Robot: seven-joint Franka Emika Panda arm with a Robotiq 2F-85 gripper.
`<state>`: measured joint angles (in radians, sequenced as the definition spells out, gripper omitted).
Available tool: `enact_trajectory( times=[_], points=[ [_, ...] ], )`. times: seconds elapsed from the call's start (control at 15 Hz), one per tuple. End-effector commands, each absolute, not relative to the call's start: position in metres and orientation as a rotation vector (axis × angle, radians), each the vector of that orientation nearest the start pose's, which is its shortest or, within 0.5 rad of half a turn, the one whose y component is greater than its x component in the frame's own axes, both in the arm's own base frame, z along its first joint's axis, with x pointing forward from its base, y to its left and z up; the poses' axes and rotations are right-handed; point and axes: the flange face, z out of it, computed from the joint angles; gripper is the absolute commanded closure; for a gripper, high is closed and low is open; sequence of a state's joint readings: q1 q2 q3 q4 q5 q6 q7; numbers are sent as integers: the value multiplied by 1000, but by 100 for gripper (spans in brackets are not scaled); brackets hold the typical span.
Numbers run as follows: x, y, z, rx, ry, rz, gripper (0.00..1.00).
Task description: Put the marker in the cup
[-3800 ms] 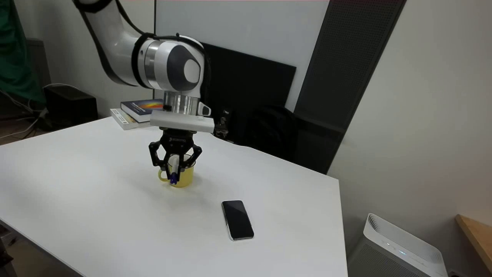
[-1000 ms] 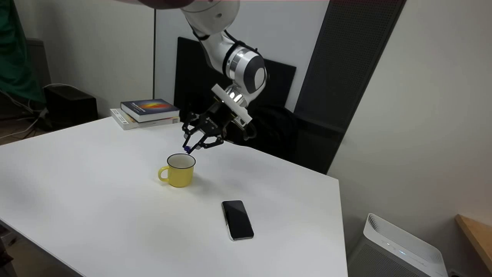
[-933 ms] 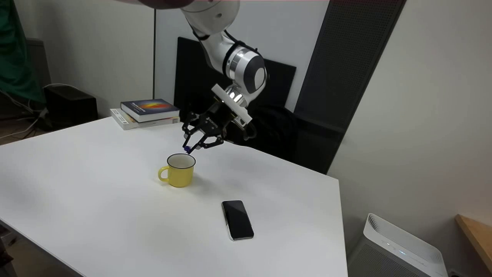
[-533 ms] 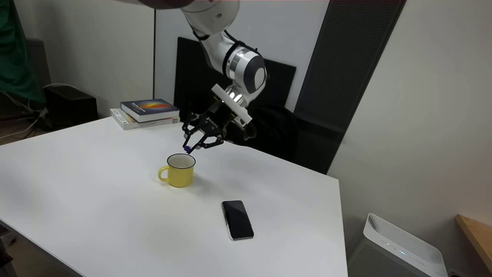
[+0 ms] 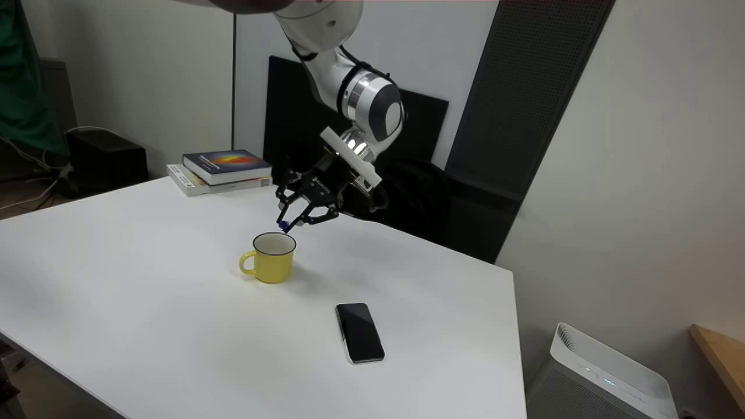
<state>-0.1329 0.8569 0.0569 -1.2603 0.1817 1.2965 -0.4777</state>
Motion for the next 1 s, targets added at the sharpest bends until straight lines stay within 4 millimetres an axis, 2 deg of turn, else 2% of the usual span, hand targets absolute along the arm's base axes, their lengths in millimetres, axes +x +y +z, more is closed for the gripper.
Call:
enact_trajectory(
  times=[0.0,0.07,0.13,0.93],
  points=[
    [647,-34,215,-2479,-469,970,78],
    [647,-34,215,-2479,-469,970,78],
    [647,-33,215,-2469,-478,989,94],
    [666,-20,224,-2368,-468,1103,94]
  ],
)
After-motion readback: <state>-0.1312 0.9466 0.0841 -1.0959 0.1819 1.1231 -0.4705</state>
